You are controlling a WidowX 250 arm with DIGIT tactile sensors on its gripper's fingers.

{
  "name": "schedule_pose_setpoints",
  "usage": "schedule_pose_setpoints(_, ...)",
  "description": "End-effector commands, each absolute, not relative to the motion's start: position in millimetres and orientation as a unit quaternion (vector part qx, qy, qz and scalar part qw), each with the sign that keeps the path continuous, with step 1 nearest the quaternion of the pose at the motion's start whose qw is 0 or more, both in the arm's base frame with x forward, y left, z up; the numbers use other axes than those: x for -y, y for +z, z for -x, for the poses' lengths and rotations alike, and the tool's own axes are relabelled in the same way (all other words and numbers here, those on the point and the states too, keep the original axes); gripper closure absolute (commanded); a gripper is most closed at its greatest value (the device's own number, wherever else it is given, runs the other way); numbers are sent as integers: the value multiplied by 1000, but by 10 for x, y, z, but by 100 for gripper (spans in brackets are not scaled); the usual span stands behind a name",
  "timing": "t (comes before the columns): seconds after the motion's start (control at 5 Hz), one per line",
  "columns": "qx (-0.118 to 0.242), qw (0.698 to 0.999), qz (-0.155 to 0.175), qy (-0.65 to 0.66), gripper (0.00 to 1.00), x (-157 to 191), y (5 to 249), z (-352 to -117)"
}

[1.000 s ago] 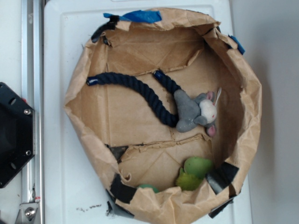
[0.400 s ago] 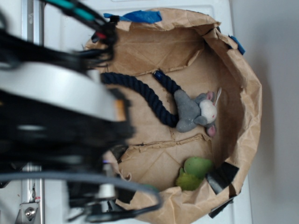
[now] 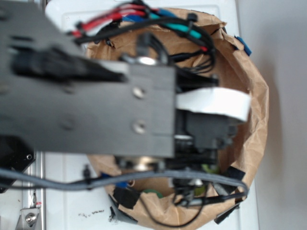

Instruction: Grab the gray animal.

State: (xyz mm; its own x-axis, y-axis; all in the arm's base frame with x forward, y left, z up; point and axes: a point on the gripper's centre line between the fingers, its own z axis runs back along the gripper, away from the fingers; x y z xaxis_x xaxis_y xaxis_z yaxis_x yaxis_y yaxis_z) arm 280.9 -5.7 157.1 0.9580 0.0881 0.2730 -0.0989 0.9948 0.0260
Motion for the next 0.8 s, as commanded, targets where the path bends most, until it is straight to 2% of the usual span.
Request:
schedule_pose_setpoints(0.0,138,989,-1,55,0,-157,1188,-2905)
schedule_pose_setpoints(0.2,116,992,-11,53,0,-189,949,-2932)
schedule_pose_setpoints(0.6,97,993,-11,66,0,-138,681,-3148)
